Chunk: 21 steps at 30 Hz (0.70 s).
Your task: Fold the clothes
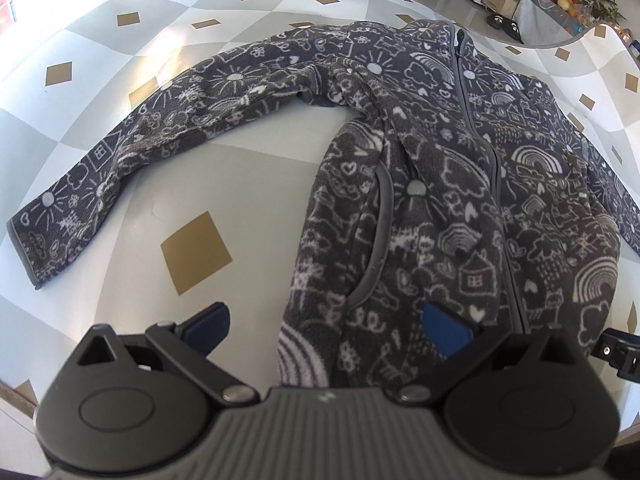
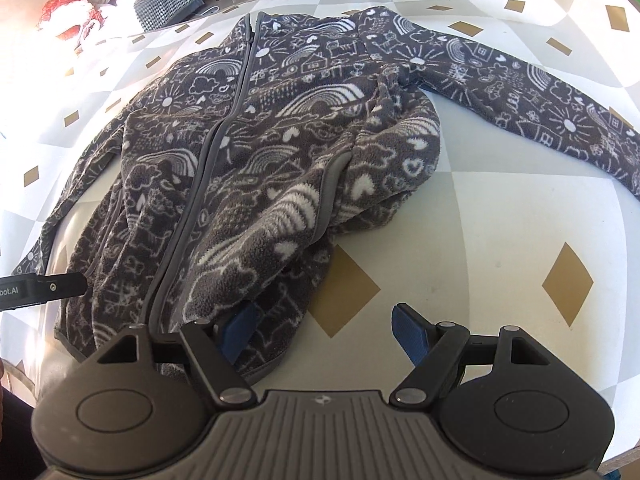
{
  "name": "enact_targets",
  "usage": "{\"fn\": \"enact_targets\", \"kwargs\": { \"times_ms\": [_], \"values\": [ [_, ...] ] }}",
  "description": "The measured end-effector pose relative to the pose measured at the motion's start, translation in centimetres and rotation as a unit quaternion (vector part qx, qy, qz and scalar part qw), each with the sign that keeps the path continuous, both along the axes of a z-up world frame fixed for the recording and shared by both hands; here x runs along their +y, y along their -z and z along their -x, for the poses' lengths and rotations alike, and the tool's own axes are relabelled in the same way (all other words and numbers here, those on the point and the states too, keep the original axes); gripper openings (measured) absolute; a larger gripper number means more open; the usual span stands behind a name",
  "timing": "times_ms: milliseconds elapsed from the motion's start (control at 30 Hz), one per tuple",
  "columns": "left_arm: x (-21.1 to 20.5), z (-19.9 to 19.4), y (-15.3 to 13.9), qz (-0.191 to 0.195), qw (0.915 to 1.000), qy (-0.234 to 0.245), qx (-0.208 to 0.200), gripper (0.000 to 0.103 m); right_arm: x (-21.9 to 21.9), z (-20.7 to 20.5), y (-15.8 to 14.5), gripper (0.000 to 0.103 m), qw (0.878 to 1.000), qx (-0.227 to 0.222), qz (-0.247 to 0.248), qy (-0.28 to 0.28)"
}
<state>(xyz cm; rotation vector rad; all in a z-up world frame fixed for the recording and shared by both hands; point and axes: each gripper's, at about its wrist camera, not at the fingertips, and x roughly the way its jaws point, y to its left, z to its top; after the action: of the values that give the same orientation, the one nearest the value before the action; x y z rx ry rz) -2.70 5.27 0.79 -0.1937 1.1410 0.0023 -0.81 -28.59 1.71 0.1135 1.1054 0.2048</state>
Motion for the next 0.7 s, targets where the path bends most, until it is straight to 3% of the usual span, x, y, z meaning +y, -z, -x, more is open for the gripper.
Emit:
{"fn": "enact_targets", "kwargs": {
  "times_ms": [200,267,433,533,700],
  "values": [
    [-0.3,-0.2,0.9,0.002,0.9999,-0.006,0.01,0.103,1.5,0.4,0.7,0.065,0.999,-0.038,0.011,-0.016],
    [-0.6,-0.2,1.0,0.0,0.9999,-0.005,0.011,0.103,2.2,0.6,0.6,0.056,0.998,-0.056,0.021,-0.036],
    [-1.2,0.0,1.0,-0.005,1.0,-0.005,0.005,0.103,3.1,1.1,0.3,0.018,0.995,-0.075,0.013,-0.058],
    [-1.0,0.2,0.6,-0.006,0.9999,-0.009,-0.004,0.103,2.7,1.3,-0.6,0.01,0.995,-0.089,-0.01,-0.047],
    [-0.5,0.8,-0.6,0.015,0.9994,-0.017,-0.026,0.103,2.1,1.8,-3.2,0.007,0.989,-0.129,-0.061,-0.038]
  ]
}}
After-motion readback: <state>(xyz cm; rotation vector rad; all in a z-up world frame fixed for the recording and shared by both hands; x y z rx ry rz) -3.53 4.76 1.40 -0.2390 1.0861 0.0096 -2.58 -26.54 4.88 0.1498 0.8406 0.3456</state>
